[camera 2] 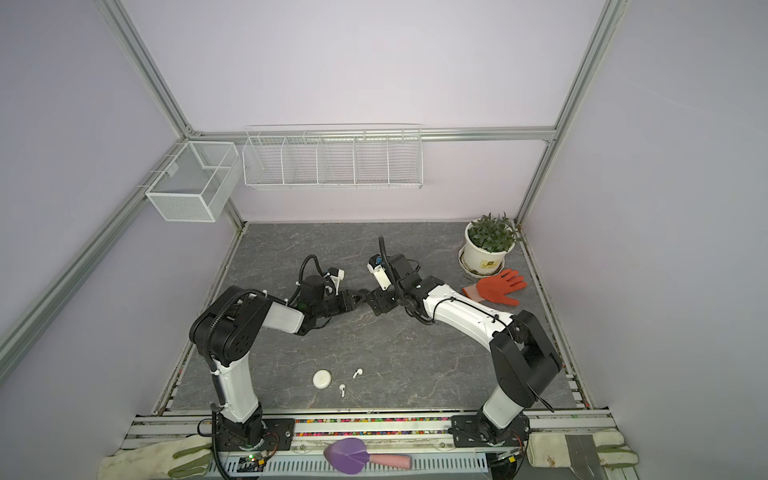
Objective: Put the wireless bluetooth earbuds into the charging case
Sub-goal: 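Lower and release the black case with the left gripper while right hovers, then lower the open right gripper over the white case while left draws back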
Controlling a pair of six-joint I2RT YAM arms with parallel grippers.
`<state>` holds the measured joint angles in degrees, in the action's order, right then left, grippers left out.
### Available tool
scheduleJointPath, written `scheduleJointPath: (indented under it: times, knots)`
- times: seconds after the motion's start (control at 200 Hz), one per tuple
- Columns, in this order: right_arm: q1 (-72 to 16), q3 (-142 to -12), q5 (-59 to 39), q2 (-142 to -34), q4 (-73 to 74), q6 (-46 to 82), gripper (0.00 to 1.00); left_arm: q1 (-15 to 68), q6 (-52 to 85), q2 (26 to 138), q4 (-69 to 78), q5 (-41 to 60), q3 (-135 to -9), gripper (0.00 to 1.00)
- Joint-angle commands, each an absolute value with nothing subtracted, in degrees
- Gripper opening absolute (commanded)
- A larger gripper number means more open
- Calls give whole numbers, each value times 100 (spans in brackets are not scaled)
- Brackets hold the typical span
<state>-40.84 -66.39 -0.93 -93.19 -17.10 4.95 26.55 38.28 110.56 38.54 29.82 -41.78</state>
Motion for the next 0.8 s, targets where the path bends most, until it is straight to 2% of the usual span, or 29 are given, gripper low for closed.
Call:
scheduleJointPath:
  times: [0.0,0.555,0.715,0.795]
  knots:
    - [-4030,-6741,-122,-9197,-1758,614,87,2602,3721,10961,3651,2866,-4078,50]
    - [-3991,-6595,-235,-8971,-1659,649,87,2576,3515,10953,3068,2848,-4391,53]
    - [-3996,-6123,-712,-8650,-1061,399,86,2522,3384,10689,2782,2748,-4187,55]
    - [-4017,-5563,-1634,-8417,-299,460,84,2451,3143,10526,2372,2649,-4231,55]
